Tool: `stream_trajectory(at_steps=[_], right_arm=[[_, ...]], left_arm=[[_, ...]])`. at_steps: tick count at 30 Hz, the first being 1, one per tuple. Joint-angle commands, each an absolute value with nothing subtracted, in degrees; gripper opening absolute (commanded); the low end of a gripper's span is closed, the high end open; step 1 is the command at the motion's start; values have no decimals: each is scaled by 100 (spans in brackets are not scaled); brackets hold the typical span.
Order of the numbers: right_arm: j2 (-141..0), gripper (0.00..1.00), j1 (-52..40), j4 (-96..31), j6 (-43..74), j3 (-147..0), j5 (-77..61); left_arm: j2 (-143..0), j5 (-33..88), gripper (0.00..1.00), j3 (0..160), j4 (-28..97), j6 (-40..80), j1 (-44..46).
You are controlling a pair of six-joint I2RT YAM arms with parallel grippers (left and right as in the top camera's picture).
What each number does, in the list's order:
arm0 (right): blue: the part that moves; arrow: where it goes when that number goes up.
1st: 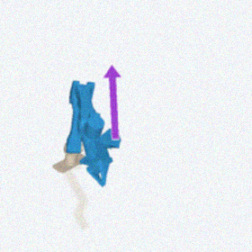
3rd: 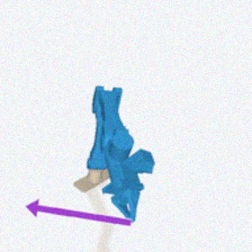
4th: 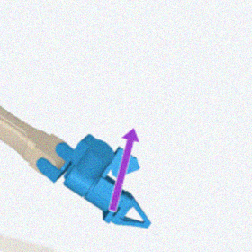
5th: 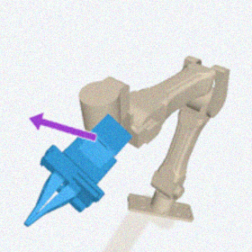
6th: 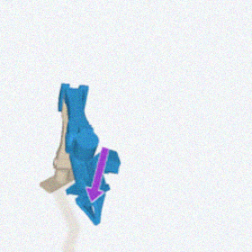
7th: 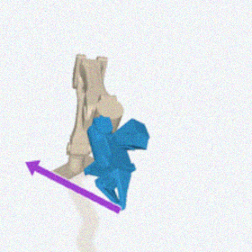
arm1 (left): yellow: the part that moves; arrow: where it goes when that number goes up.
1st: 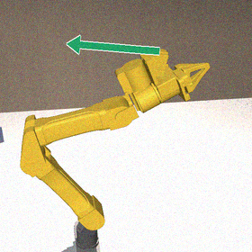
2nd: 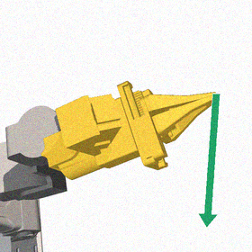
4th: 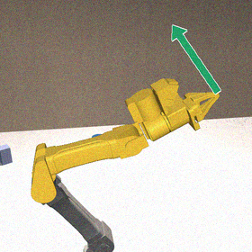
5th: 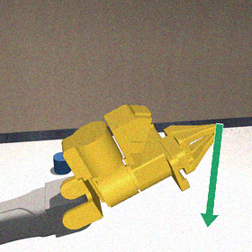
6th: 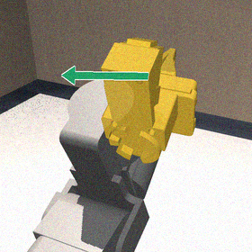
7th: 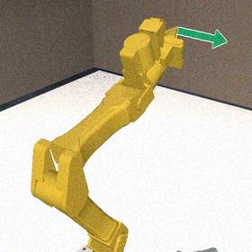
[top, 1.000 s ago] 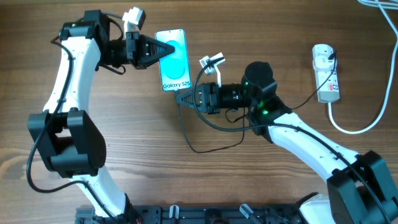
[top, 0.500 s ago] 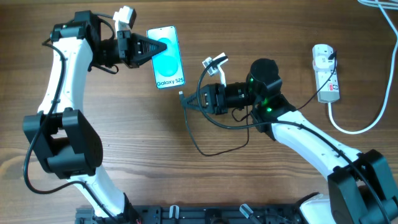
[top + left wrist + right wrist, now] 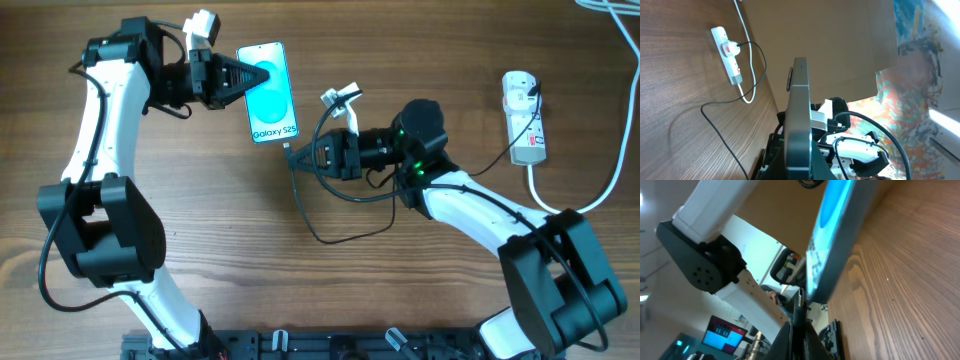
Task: Plug charger to phone and switch on socket
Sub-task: 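Push the USB-C plug into the phone's port while the left gripper holds the phone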
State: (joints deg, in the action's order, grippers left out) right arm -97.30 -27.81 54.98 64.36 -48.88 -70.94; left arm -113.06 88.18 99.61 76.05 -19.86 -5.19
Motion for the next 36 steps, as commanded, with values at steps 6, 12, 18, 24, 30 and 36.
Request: stream_trajectory(at_steps=[6,12,18,24,30,36], right_arm=[[-9806,4,-2779,5382,6748,-4899,-7113],[-9806,4,-2779,5290,6748,-4899,-7039],[-9806,4,-2779,5319,6746,-4899,-7041],[-9806,4,-2779,5315,6748,-4899,-7083],[-9806,4,-2829,5312,6751,-4899,-7122],[-9806,4,-2832,5310,6753,-4899,-7076]], left_arm=[[-11347,9035,4,10042,7605,-2058,-458],[-11347,9035,4,10042,7601,-2060,-355],[-11347,9035,4,10042,7575,-2060,-338],[-11347,9035,4,10042,7546,-2058,-338],[-11347,9035,4,10042,7231,-1708,-342],[-11347,9035,4,10042,7253,-1710,-342]])
